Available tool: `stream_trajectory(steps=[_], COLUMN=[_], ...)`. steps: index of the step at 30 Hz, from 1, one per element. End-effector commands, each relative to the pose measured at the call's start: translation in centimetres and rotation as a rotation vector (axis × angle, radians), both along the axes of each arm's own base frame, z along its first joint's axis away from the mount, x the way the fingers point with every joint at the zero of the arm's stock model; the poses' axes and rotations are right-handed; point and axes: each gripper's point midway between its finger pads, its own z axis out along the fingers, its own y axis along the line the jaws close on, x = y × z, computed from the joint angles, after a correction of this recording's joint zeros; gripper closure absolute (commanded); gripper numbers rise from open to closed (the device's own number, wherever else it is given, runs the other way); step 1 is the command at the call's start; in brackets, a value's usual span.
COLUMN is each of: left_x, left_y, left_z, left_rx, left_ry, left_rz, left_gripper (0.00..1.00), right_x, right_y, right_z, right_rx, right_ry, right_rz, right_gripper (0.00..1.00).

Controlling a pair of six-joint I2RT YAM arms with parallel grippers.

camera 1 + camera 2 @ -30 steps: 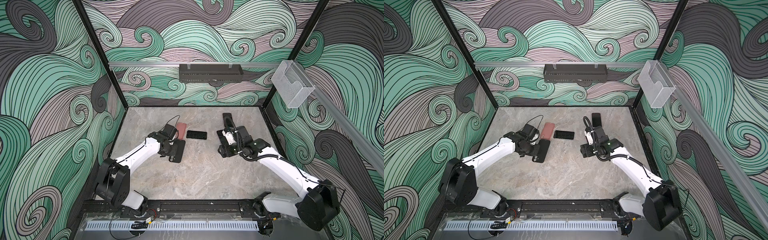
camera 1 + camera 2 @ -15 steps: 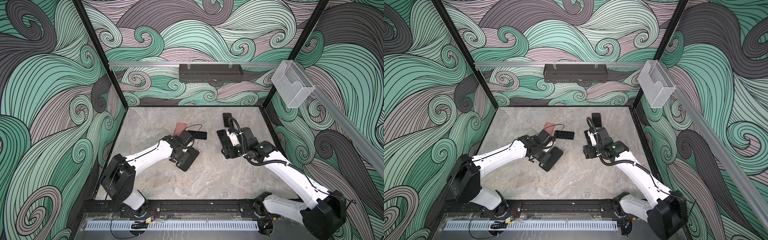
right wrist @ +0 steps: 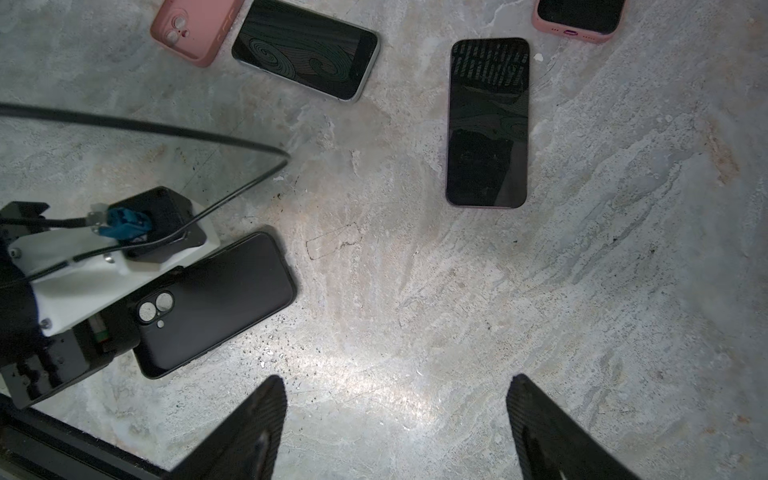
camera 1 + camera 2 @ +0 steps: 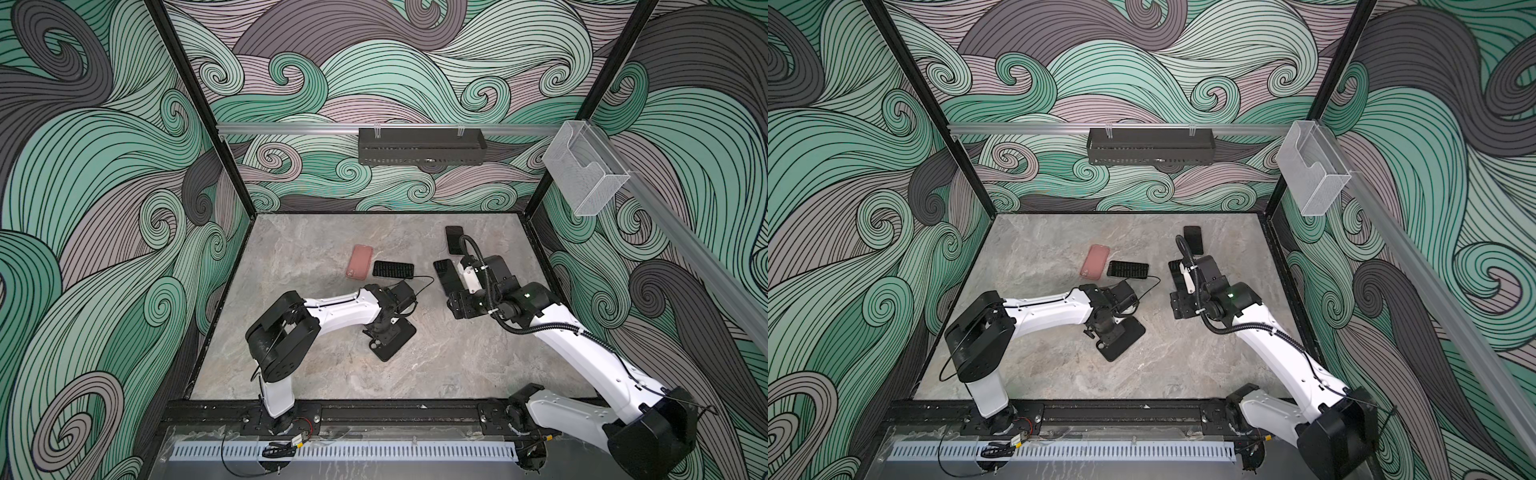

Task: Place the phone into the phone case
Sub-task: 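Lift the black case with the left gripper toward the right gripper while right approaches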

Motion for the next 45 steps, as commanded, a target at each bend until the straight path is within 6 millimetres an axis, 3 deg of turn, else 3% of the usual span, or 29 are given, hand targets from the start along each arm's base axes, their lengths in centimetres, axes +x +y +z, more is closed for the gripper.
stream_trajectory(steps=[1,4,7,14,21,28,31,35,45], left_x=[0.4,0.4,0.4,-0.3,-3.3,-5.9,-6.3,-6.8,-6.9], left_y=[-1.5,-1.2,-0.8,0.3,2.2,1.5,2.3,2.8,0.1], left_z=[0.9,1.0,1.5,4.9,5.6,4.2,3.2,2.1,0.7], left_rx=[-0.043,-0.044,-0.064,-0.214,-0.347,-0.516,-0.547,-0.555,-0.632], left_ry=[-0.013,-0.029,-0.055,-0.114,-0.037,0.118,0.12,0.126,0.216], left_rz=[0.034,0.077,0.128,0.308,0.544,0.754,0.823,0.842,0.814], left_gripper=[0.95,0.74,0.59,0.44,0.44,0.48,0.48,0.45,0.47], right_x=[-0.6,-0.8,-1.0,-1.1,-0.2,1.0,1.4,1.5,1.3], right_y=[0.4,0.9,1.3,2.8,5.1,7.3,7.9,8.8,10.9], right_z=[-0.8,-1.4,-1.8,-2.9,-4.5,-6.3,-7.0,-8.1,-10.9], right_rx=[0.017,0.044,0.063,0.098,0.157,0.203,0.21,0.221,0.214], right_ry=[0.036,0.057,0.064,0.121,0.182,0.259,0.281,0.308,0.365], right_rz=[0.01,0.016,0.024,0.09,0.137,0.169,0.173,0.18,0.218], right_gripper=[0.17,0.18,0.19,0.21,0.27,0.35,0.35,0.35,0.34])
